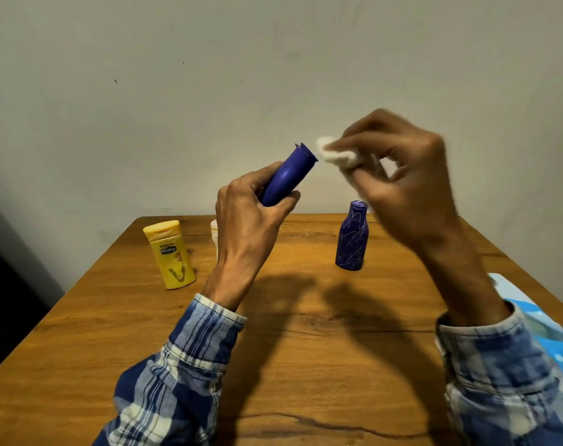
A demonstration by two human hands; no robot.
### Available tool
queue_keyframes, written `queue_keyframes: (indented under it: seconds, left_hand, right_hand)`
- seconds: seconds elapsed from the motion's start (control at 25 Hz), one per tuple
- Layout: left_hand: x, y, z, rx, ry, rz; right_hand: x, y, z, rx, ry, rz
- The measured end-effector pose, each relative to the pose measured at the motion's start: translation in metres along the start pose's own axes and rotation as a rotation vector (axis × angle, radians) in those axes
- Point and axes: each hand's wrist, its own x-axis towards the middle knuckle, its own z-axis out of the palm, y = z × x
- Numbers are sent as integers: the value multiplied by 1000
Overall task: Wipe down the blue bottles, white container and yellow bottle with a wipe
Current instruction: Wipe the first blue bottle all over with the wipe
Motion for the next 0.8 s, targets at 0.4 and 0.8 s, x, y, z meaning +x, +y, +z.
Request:
queue_keyframes:
  seconds: [0.4, 0.8]
  left_hand:
    - [-1, 3, 1, -74, -103, 42]
    - [4, -4, -2, -274, -197, -104]
  right_hand:
    - [-1, -4, 18, 20, 6, 9]
    - [0, 0, 5, 126, -64, 58]
